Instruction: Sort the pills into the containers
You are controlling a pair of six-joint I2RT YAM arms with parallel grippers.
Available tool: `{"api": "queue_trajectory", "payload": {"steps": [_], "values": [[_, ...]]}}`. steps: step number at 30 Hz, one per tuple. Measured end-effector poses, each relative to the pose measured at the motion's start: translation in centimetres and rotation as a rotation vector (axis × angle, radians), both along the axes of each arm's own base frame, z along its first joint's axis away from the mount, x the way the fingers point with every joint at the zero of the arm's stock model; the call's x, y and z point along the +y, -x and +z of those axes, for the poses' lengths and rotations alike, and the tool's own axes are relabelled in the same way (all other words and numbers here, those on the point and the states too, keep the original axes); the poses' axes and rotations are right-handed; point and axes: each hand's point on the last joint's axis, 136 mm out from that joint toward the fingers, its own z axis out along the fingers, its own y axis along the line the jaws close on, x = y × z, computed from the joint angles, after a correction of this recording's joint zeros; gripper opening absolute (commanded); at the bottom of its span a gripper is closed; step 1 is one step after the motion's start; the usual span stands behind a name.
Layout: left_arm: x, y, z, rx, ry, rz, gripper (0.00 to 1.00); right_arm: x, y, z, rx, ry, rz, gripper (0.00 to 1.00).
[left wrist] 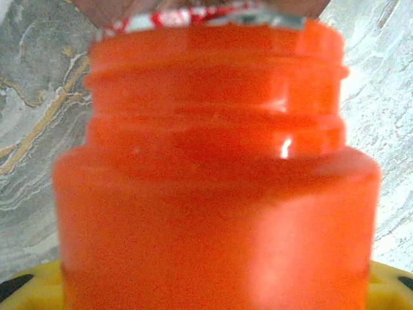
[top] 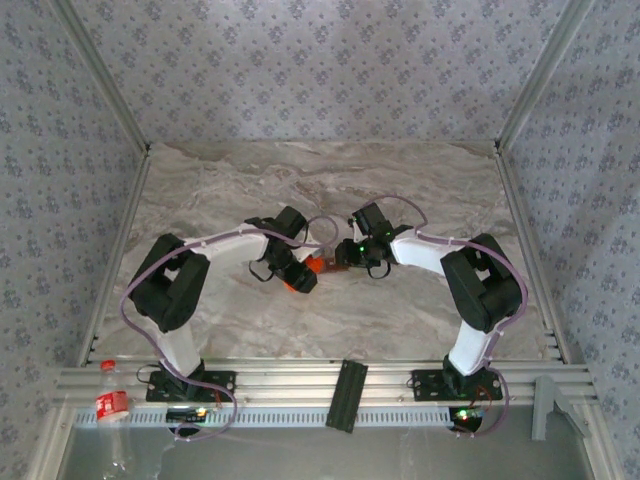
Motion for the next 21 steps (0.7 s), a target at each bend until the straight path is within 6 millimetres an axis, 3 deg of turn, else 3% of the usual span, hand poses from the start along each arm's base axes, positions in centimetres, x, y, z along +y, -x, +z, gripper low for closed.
{"api": "queue_trajectory", "payload": {"steps": [13,21], "values": [[-0.27,-0.8,0.82,-0.01,-0.018,-0.006,0.0,0.06,-0.04,0.02,0.0,-0.005,-0.005,0.37],[0.48,-0.31,-0.11,0.016,-0.081,-0.022,0.0,0.06,-0.04,0.03,0.001,-0.006,-0.008,0.38]]}}
